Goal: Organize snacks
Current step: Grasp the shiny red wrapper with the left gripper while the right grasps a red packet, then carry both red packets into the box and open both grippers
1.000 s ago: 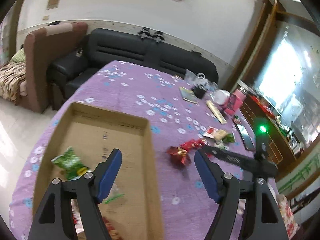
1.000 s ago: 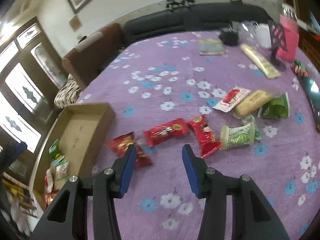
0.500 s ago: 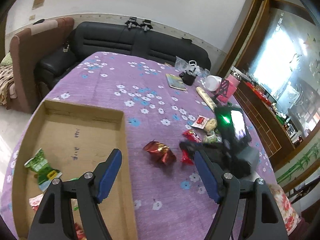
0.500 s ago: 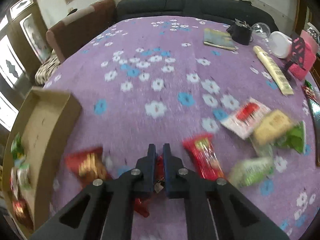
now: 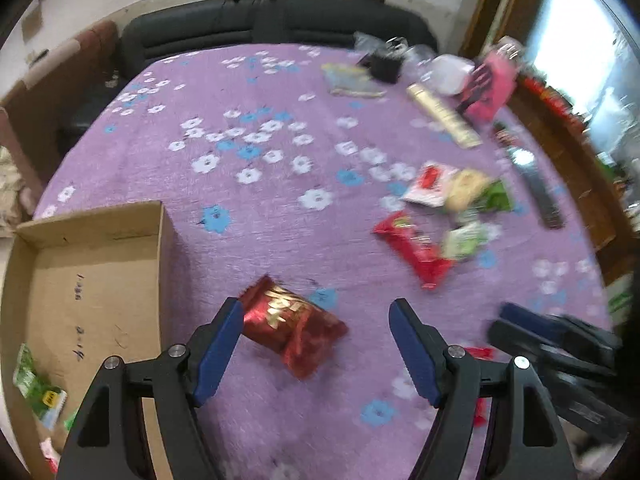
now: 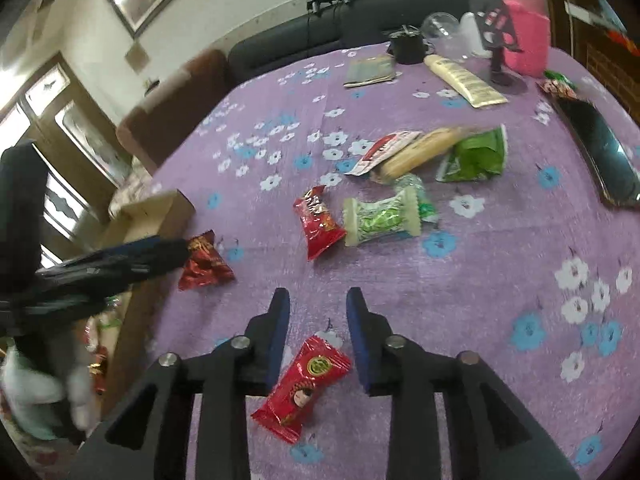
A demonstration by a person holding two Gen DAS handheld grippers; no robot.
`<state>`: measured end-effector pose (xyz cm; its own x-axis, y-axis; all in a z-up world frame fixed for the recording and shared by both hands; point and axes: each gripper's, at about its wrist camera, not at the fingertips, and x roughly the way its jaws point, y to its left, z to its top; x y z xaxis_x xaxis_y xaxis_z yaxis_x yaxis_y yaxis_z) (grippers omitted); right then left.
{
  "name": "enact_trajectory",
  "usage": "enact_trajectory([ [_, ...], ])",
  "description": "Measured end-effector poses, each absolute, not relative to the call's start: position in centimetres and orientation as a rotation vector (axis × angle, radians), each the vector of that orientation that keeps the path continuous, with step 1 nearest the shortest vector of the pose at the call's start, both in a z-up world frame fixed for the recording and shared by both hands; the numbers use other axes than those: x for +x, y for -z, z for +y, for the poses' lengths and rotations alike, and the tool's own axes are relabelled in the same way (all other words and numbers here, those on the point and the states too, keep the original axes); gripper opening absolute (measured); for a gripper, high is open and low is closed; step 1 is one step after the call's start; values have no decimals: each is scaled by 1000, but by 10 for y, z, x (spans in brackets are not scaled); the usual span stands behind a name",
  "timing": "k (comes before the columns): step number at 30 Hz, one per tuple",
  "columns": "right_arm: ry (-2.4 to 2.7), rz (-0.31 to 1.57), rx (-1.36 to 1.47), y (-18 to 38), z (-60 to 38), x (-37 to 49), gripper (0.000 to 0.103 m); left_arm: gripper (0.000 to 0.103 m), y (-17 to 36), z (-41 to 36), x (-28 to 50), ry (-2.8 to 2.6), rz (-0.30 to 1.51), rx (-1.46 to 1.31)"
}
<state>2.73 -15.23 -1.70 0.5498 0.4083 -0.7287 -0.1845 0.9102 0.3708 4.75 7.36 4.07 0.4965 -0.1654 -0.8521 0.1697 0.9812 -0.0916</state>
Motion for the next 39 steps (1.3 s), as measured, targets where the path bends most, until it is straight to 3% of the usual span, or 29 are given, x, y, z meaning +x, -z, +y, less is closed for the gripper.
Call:
enact_trajectory([
  [4,-378,961,304,24,-154,27,40,78,-22,69,57,180,1073,11],
  [6,-394,985,299,29,-149,26,40,76,-16,64,59,191,1089,32],
  [7,-395,996,281,31,-144,26,40,70,-11,60,57,197,1093,52],
  [9,-377,1015,227,35,-133,23,40,40,-12,53,49,188,1053,122],
  [20,-315,973,62,39,-111,11,43,36,-37,74,13,269,992,6],
  [28,-304,988,203,37,-131,2,45,36,-67,93,-19,315,910,-55],
  [32,-267,983,101,40,-106,-6,45,36,-73,103,-32,316,881,-74],
  [33,-257,976,77,39,-101,-8,44,36,-74,107,-35,315,876,-83],
  [35,-206,963,-27,41,-85,-13,22,36,-78,119,-42,311,865,-104],
  [39,-229,961,-27,39,-78,-21,17,36,-87,150,-56,286,833,-142],
])
